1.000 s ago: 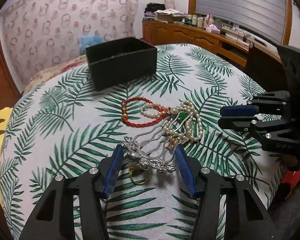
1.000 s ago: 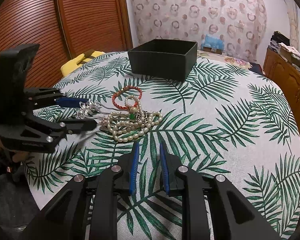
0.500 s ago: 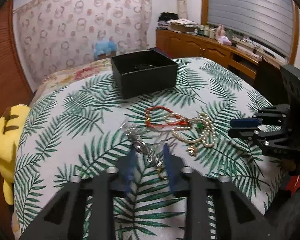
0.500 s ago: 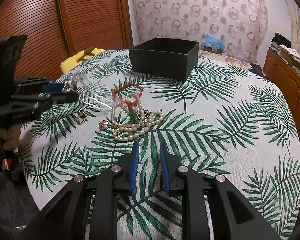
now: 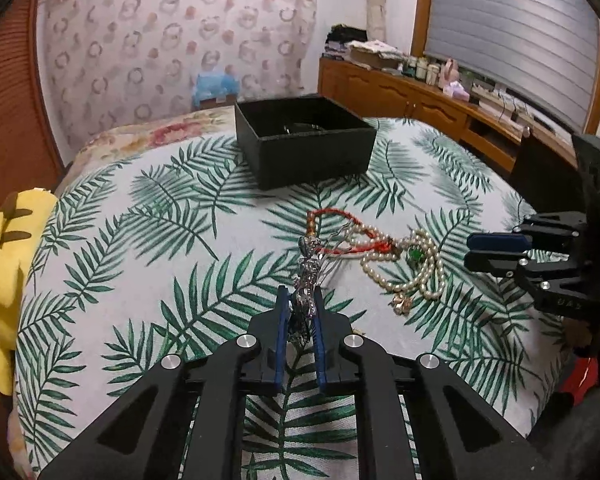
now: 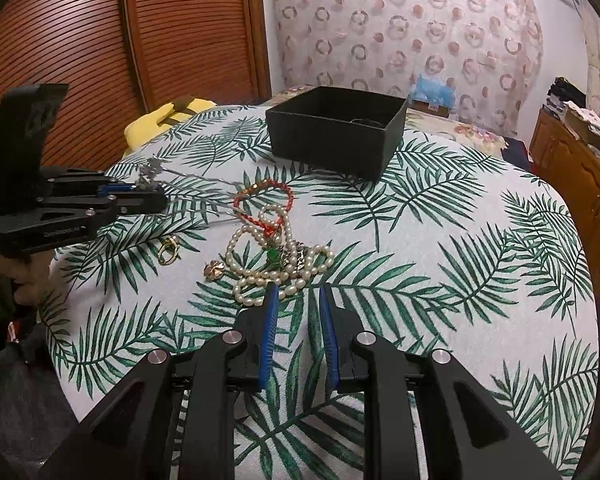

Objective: Organize jewelry
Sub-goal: 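Lift the silver brooch from the pile with the left tool, then carry the brooch into the box with the left tool while the right tool carries the pearl necklace there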

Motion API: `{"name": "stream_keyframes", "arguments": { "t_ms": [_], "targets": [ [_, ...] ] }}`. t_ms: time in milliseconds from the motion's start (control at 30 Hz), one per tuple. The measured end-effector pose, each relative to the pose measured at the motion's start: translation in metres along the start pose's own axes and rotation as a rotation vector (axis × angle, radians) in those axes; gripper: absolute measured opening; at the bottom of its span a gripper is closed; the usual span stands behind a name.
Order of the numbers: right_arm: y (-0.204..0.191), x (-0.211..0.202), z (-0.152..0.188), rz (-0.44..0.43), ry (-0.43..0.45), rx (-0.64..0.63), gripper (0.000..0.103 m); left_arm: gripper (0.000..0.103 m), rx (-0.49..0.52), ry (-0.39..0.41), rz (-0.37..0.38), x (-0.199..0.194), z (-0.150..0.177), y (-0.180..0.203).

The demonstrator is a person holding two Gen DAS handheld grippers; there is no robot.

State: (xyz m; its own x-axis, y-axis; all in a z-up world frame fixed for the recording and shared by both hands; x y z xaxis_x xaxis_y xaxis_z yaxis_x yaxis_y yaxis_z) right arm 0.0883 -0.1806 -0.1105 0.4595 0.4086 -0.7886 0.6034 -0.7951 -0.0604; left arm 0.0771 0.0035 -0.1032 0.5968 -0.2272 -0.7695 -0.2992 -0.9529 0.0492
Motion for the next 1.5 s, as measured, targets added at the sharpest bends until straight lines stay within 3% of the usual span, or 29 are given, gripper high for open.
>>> {"name": "stream_keyframes", "arguments": {
  "t_ms": [533,600,800,833,867,967,1500],
  "targets": [
    [0.016,0.031,-0.027,0.025,-0.049,0.007,0.022,0.01,-0.008,0.081,-0.006,-0.02,-0.01,0.002],
    [0.017,0.035,-0.029,0.033,-0.062,0.003,0.018,0.01,-0.006,0.08,-0.007,-0.02,-0.01,0.002],
    [0.016,0.042,-0.029,0.071,-0.094,-0.04,0.017,0.01,-0.004,0.077,-0.003,-0.02,-0.007,0.003],
    [0.016,0.043,-0.03,0.072,-0.099,-0.049,0.016,0.01,-0.004,0.077,-0.003,-0.02,-0.007,0.003],
    [0.014,0.043,-0.029,0.066,-0.102,-0.064,0.006,0.01,-0.005,0.078,-0.003,-0.02,-0.007,0.004],
    [0.01,0.041,-0.029,0.08,-0.108,-0.098,0.005,0.01,-0.006,0.089,-0.006,-0.022,-0.008,0.004],
    [0.017,-0.058,-0.096,0.146,0.14,-0.117,0.005,0.01,-0.004,0.158,-0.03,-0.043,-0.034,-0.002]
  ]
}}
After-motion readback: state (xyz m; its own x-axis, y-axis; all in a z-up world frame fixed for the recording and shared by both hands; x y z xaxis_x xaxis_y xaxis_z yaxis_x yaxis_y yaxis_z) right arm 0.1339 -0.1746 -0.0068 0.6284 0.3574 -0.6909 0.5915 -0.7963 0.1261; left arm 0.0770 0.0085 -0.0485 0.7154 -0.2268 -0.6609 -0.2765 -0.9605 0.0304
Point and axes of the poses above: each gripper's, at about its wrist camera, not at the fingertips, and x roughly the way its jaws point, y to its right, z to its underside, the point moved 4 cm from there along x, roughly the way its jaws point, and after that the axes turned 6 degrees about -y, right-handed, at the moved point
